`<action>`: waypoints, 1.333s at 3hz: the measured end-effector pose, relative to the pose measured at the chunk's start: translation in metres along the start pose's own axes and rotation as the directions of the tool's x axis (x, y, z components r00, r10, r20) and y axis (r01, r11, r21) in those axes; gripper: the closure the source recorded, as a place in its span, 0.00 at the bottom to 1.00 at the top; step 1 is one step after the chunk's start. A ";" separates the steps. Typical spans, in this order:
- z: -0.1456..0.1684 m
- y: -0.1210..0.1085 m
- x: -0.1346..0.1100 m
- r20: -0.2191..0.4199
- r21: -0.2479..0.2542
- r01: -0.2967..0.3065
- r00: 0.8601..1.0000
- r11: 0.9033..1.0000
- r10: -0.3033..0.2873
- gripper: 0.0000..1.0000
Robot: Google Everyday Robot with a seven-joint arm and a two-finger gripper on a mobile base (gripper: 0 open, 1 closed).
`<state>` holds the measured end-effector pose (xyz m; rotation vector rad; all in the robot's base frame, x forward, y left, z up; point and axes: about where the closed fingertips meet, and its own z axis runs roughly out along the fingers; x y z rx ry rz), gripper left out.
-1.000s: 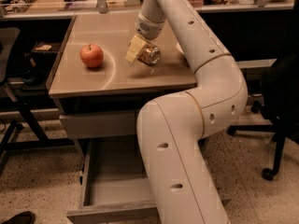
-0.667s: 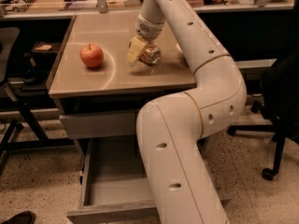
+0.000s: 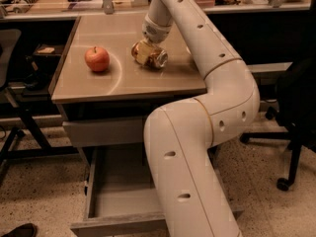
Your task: Place orange can into middle drawer
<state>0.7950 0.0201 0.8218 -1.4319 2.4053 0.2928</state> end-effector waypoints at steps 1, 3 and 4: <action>0.003 -0.003 -0.004 0.013 0.007 0.000 1.000 1.000 0.000 0.86; -0.012 0.001 -0.004 0.017 0.009 -0.012 1.000 1.000 0.011 1.00; -0.028 0.006 0.001 0.025 0.005 -0.030 0.999 1.000 0.030 1.00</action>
Offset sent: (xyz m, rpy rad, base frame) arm -0.0231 0.0008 0.0055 0.0062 -0.0064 0.0250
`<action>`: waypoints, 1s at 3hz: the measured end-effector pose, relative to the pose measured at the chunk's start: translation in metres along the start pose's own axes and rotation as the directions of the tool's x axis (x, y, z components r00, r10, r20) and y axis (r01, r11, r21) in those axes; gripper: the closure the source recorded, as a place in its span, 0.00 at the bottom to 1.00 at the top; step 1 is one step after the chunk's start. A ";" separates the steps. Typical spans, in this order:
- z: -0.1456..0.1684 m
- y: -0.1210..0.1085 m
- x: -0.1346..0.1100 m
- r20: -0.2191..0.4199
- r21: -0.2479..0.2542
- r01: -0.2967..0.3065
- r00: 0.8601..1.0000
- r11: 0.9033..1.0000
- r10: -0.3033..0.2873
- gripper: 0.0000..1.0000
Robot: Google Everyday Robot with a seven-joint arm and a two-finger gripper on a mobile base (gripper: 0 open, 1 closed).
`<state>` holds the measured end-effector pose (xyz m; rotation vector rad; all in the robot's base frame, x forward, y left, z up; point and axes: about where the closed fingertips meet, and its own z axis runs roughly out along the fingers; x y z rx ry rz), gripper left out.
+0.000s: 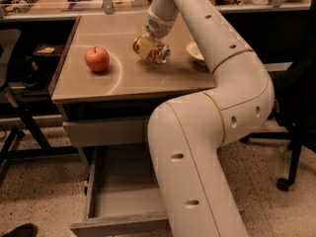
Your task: Place orange can into middle drawer
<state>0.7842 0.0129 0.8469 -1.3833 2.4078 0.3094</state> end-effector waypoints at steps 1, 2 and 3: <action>-0.015 0.010 0.011 0.004 -0.009 -0.011 1.000 1.000 0.011 1.00; -0.044 0.027 0.019 0.034 0.009 -0.014 0.999 1.000 0.014 1.00; -0.077 0.056 0.031 0.058 0.035 -0.004 0.998 0.999 0.002 1.00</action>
Offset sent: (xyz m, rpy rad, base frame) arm -0.1358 -0.0285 0.0018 0.0107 0.0319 -0.0297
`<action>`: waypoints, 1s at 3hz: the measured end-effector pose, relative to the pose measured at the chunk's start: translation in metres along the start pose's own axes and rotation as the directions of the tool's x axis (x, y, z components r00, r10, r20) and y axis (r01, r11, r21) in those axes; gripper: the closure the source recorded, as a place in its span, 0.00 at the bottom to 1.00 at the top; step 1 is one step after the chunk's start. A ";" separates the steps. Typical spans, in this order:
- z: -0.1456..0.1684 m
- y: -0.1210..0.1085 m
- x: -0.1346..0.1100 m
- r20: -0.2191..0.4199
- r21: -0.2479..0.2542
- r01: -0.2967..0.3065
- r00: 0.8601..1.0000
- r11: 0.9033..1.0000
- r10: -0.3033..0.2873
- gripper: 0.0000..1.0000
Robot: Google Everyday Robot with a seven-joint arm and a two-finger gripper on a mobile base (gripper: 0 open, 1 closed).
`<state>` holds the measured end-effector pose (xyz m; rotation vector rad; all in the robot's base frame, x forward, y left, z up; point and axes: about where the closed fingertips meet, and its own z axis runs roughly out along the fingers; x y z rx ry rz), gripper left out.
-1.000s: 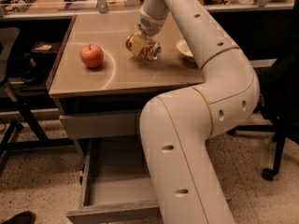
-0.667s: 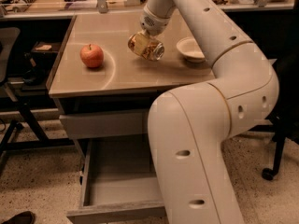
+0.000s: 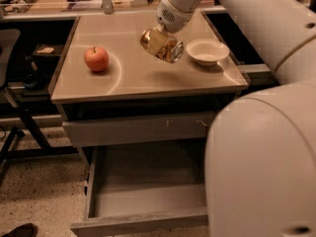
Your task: Place orange can into middle drawer
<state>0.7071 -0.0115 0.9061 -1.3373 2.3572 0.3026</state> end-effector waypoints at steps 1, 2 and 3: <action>0.011 0.015 0.012 -0.036 -0.028 0.004 0.999 1.000 -0.005 1.00; 0.013 0.016 0.014 -0.043 -0.029 0.004 0.999 1.000 -0.005 1.00; 0.012 0.034 0.031 -0.071 -0.034 -0.030 0.997 0.999 0.028 1.00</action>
Offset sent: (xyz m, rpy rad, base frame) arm -0.0164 0.0031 -0.0107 -0.0167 0.0316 0.0173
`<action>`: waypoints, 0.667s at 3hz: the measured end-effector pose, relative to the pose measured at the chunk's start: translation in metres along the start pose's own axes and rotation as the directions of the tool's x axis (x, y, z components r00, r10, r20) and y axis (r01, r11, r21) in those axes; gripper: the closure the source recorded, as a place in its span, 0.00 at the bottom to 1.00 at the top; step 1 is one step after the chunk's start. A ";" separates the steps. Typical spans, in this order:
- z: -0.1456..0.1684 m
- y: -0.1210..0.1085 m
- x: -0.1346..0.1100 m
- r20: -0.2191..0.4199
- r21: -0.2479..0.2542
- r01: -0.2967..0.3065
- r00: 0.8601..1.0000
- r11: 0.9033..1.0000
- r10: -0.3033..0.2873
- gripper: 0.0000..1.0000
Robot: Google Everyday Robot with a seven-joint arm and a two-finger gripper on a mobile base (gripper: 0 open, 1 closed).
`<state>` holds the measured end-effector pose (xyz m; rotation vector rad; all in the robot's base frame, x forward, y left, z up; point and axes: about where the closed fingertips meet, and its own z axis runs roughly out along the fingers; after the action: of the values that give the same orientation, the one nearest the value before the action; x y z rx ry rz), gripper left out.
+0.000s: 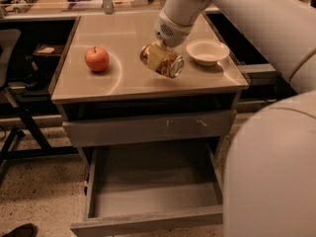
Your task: Place orange can into middle drawer
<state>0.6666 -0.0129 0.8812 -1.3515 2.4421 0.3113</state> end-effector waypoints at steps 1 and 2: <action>-0.002 0.033 0.025 -0.005 -0.009 -0.076 0.997 0.997 0.076 1.00; 0.015 0.080 0.065 -0.056 -0.060 -0.155 0.987 0.986 0.152 1.00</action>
Offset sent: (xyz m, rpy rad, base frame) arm -0.1525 -0.0041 -0.0507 0.0513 0.2073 -0.1857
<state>0.5689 -0.0165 0.8449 -1.2121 2.6060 0.4010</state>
